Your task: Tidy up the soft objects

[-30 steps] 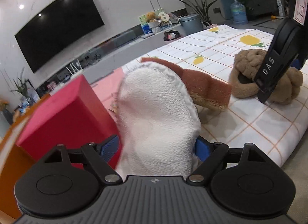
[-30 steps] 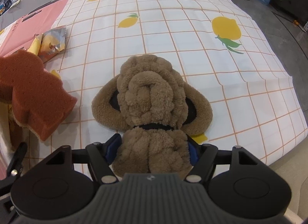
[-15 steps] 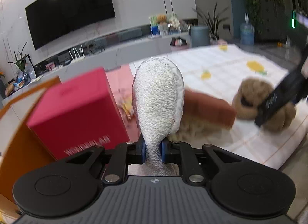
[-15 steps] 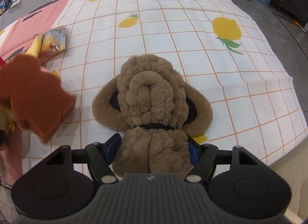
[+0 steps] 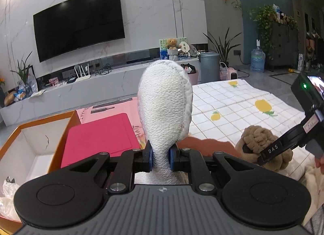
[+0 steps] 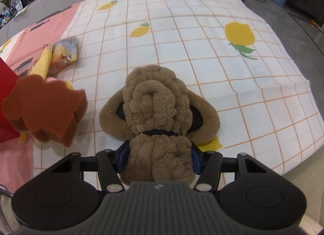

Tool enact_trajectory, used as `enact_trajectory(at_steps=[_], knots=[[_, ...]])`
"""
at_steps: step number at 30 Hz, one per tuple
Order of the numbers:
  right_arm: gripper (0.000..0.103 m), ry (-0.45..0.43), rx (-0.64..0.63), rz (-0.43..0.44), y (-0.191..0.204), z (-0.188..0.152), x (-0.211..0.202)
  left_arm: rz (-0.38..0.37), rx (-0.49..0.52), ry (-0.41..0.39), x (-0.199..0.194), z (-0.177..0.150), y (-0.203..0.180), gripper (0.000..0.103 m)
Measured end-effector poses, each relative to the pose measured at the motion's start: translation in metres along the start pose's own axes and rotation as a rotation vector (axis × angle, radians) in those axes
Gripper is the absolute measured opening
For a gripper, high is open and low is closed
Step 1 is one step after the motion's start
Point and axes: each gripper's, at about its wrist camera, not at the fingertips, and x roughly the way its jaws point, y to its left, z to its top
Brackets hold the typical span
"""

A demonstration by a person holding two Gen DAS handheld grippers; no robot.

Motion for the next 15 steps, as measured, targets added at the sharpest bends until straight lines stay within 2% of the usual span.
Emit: enact_trajectory(at_steps=[4, 7, 9, 12, 13, 14, 15], knots=[[0.058, -0.03, -0.005, -0.021, 0.005, 0.0, -0.01, 0.01, -0.001, -0.02, -0.003, 0.006, 0.001, 0.017], [0.058, -0.084, -0.003, -0.041, 0.009, -0.002, -0.027, 0.004, -0.02, -0.03, -0.008, 0.013, 0.004, 0.017], [0.055, -0.162, -0.014, -0.118, 0.017, -0.003, -0.052, 0.011, -0.037, -0.041, -0.013, 0.019, 0.01, 0.017], [0.046, -0.286, -0.047, -0.177, 0.036, 0.001, -0.096, 0.039, -0.057, -0.066, -0.023, 0.029, 0.022, 0.017], [0.039, -0.325, -0.046, -0.178, 0.042, 0.002, -0.11, 0.044, -0.066, -0.075, -0.027, 0.033, 0.028, 0.017], [0.025, -0.365, -0.036, -0.172, 0.047, 0.003, -0.125, 0.048, -0.078, -0.082, -0.032, 0.037, 0.034, 0.017], [0.024, -0.4, -0.026, -0.16, 0.052, 0.004, -0.138, 0.052, -0.095, -0.089, -0.036, 0.04, 0.041, 0.017]])
